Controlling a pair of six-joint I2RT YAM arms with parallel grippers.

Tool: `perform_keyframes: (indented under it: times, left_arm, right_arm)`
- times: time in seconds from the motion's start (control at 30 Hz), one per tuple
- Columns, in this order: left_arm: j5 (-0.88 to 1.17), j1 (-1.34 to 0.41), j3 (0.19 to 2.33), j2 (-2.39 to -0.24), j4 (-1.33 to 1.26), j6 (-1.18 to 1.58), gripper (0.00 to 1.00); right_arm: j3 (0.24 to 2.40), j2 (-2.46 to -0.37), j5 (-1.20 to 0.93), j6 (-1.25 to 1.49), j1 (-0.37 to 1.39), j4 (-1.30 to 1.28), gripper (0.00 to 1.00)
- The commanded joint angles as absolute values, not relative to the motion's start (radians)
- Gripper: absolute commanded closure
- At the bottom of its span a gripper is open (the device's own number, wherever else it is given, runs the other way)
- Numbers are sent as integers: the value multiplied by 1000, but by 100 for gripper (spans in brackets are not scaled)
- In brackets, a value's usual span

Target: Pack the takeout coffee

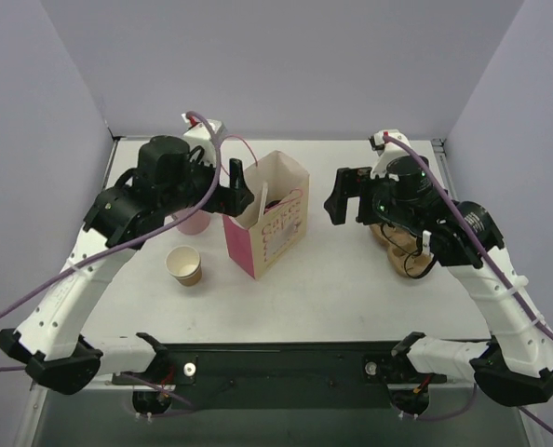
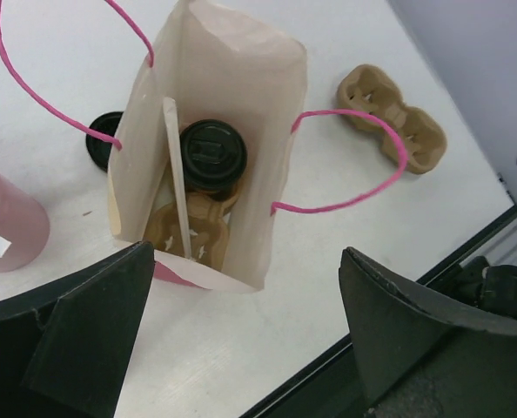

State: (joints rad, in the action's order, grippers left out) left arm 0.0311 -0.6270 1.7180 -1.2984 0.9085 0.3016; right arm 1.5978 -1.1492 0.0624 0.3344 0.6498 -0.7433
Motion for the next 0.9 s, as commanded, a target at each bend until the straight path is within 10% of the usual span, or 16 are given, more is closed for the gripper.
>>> perform_keyframes:
  times: [0.0,0.87]
  left_arm:
    - [112,-634,1469,-1082,534,374,3]
    - [34,-634,1362,-971,545,430,3]
  right_arm:
    - [1660,-1166,15,403,667,-746,0]
    - [1496,-1066,61,488,699,-612,0]
